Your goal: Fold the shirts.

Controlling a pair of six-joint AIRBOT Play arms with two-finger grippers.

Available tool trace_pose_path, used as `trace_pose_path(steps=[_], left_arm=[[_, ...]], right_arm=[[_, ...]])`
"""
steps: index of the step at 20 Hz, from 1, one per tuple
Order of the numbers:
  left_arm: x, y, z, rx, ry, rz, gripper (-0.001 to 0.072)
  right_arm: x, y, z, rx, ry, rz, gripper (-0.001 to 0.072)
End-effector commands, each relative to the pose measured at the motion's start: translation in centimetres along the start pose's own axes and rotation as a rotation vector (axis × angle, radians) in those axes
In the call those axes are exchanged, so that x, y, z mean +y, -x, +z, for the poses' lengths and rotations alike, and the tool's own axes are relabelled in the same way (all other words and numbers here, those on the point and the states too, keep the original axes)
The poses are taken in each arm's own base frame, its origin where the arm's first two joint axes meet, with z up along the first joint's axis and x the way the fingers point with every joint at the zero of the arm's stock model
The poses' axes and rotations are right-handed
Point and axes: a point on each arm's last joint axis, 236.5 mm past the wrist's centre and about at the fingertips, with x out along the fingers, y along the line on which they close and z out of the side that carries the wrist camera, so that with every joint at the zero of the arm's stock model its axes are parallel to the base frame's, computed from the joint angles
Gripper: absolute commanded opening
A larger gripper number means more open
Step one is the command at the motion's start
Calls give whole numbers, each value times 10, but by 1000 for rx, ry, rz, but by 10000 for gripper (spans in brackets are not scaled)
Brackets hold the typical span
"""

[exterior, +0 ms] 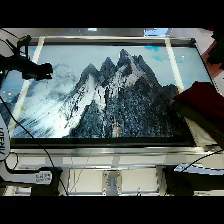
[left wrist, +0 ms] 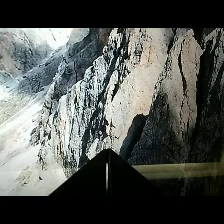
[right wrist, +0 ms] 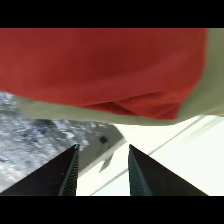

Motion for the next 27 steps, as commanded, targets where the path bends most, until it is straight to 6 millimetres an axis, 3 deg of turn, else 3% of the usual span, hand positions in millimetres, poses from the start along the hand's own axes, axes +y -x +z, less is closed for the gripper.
trace_pose_path(steps=[1,4,6,9,11,14,17,27], left_arm=[[-13,0,4,-14,9,-56,9],[-47,1,14,-60,8,-163,9],[-76,-1,16,-77,-24,-213,9],[-123,-5,13,-97,-119,-258,10],[-149,-7,10,-114,-183,-281,10],[-164,-7,12,-142,-220,-297,10],[-162,-7,14,-149,-218,-291,10],[-165,-6,10,-132,-217,-302,9]], right_arm=[[96,3,14,-66,113,310,373],[225,14,-4,-125,450,601,373],[285,-4,-24,-162,648,582,373],[358,-44,-60,-224,843,493,373],[384,-70,-89,-236,962,432,373],[386,-105,-123,-204,1113,305,373],[372,-130,-135,-170,1190,196,373],[369,-136,-140,-151,1190,191,374]])
